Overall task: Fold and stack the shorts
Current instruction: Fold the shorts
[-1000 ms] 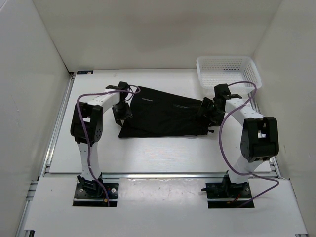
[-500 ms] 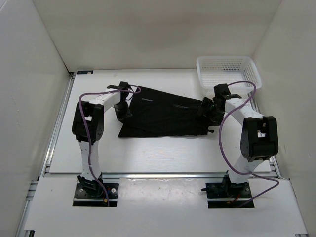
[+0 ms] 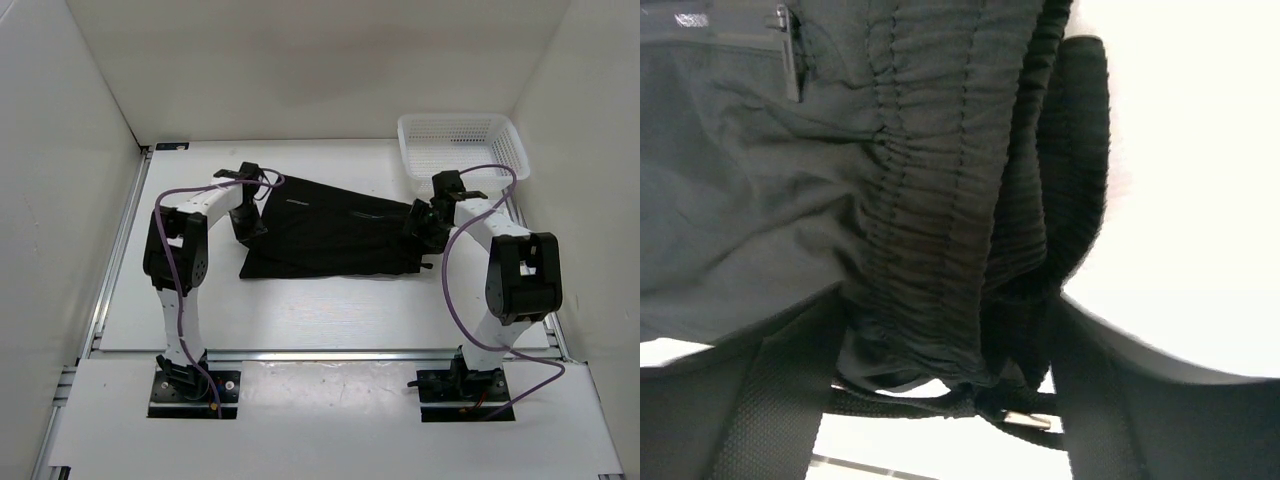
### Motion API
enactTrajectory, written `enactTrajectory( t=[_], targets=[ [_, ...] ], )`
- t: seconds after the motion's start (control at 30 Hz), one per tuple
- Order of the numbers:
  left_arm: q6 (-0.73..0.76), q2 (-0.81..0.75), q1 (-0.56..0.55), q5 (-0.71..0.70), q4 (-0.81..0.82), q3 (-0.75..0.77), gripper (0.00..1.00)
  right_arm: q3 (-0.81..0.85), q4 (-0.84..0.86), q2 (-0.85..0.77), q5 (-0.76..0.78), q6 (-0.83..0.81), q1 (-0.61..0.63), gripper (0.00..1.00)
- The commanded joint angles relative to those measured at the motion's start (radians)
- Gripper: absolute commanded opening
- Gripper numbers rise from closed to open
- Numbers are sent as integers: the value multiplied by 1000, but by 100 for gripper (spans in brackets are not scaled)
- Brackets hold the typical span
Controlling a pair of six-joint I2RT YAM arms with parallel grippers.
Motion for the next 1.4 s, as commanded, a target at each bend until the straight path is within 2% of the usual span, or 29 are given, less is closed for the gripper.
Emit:
enactTrajectory(
  t=[0.0, 0.03, 0.1, 0.13, 0.2, 0.37, 0.53, 0.9, 1.03, 1.1, 1.13, 1.27, 1.37],
  targets=[
    [4, -115, -5, -21, -25, 42, 11, 49, 21, 15, -15, -9, -4, 68],
    [4, -115, -5, -21, -25, 42, 11, 49, 21, 15, -15, -9, -4, 46],
    [4, -124, -5, -21, -34, 42, 11, 49, 31, 15, -6, 0, -4, 27],
    [4, -133, -5, -21, -34, 42, 11, 49, 31, 15, -5, 0, -4, 10],
    [4, -133, -5, -21, -34, 42, 11, 49, 31, 6, -5, 0, -4, 0],
    [4, -156, -5, -21, -43, 42, 11, 27, 31, -14, 5, 0, -4, 0],
    [4, -242, -14, 6, -52, -19, 11, 7, 31, -24, 15, 0, -4, 0],
    [-15, -455, -23, 63, -32, -322, 11, -74, 31, -73, 73, 0, -4, 0],
    [-51, -493, -83, 97, -22, -401, 11, -100, 40, -94, 100, 9, -4, 0],
    [-103, -529, -142, 97, -34, -434, 11, -100, 40, -94, 110, 9, -4, 8],
    [-121, -544, -163, 86, -34, -445, 11, -100, 40, -94, 110, 9, -4, 25],
    [-190, -598, -268, 86, -43, -511, 11, -109, 58, -94, 100, 18, -4, 76],
    [-213, -555, -334, 97, -32, -563, 11, -118, 58, -94, 90, 27, -4, 91]
  ],
)
